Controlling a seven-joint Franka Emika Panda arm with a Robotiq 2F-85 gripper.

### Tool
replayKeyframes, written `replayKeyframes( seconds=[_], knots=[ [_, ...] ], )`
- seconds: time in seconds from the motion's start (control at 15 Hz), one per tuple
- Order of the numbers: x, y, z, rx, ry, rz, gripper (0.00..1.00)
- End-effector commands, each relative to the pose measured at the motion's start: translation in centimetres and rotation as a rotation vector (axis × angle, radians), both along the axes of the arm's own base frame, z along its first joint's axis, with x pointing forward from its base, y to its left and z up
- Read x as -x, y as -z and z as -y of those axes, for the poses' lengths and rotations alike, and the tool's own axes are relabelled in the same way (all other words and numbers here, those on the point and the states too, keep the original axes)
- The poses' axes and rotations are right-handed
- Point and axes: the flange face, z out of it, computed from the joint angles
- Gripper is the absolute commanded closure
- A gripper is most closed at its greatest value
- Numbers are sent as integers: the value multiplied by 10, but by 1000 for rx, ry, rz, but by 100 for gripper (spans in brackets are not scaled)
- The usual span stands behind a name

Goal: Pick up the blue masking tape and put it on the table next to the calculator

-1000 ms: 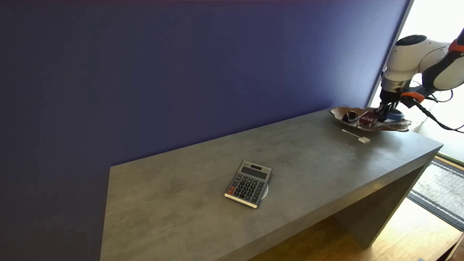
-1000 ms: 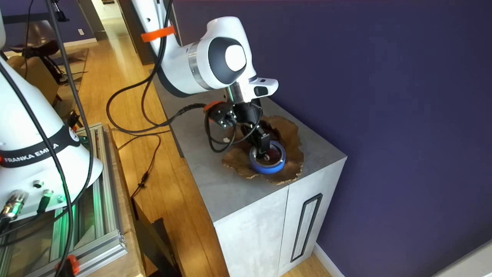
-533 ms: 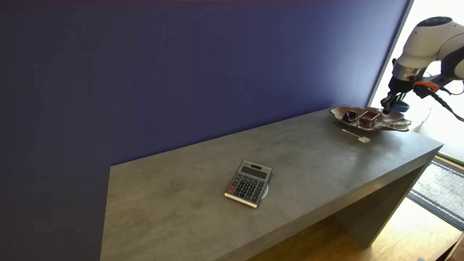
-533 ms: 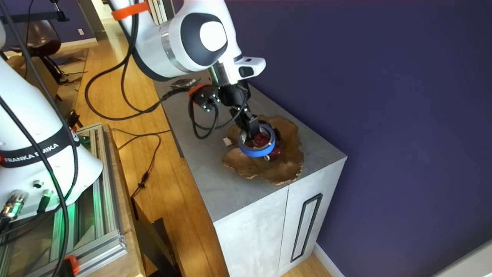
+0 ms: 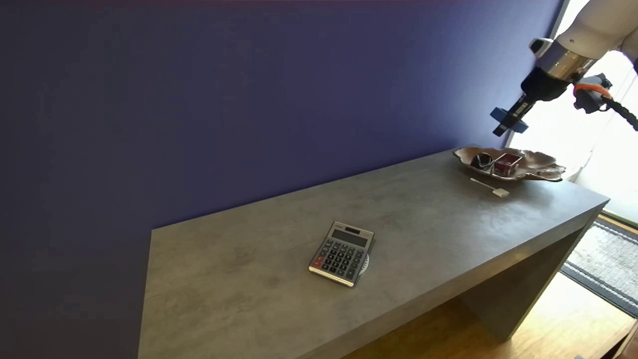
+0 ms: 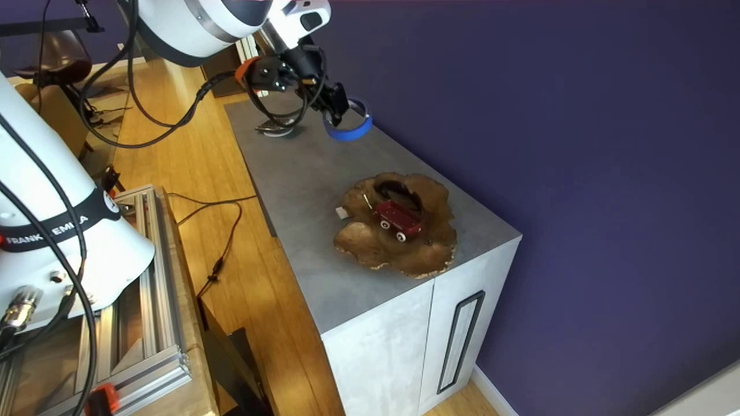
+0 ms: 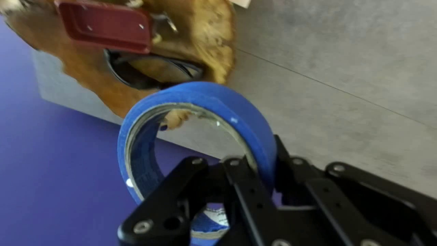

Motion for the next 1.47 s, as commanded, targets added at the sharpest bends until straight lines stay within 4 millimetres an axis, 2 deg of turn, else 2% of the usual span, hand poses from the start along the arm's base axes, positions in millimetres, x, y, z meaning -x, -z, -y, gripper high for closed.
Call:
replayKeyframes(
  seconds=[0.0,0.07,0.13,0.2,0.27,0.4,0.47,0.53,0.6,0.8,1.0,1.07,1.2,1.4],
  knots=[
    [16,-16,-94,13,-213,24,99],
    [6,-9,-57,2,-134,20,94],
    [12,-10,-81,1,-185,22,94],
    [16,-11,-96,2,-213,20,94],
    [17,-11,-101,3,-222,18,94],
    [16,-11,-98,5,-217,17,94],
    [16,-11,-96,6,-215,17,99],
    [9,-9,-118,14,-283,25,99],
    [4,-8,-150,47,-364,27,99],
    [5,-9,-227,97,-519,33,99],
    [0,13,-302,144,-689,7,99],
    [-6,26,-319,155,-746,-2,99],
    [-19,53,-340,185,-860,-19,99],
    [-44,110,-347,205,-1006,-97,99]
  ],
)
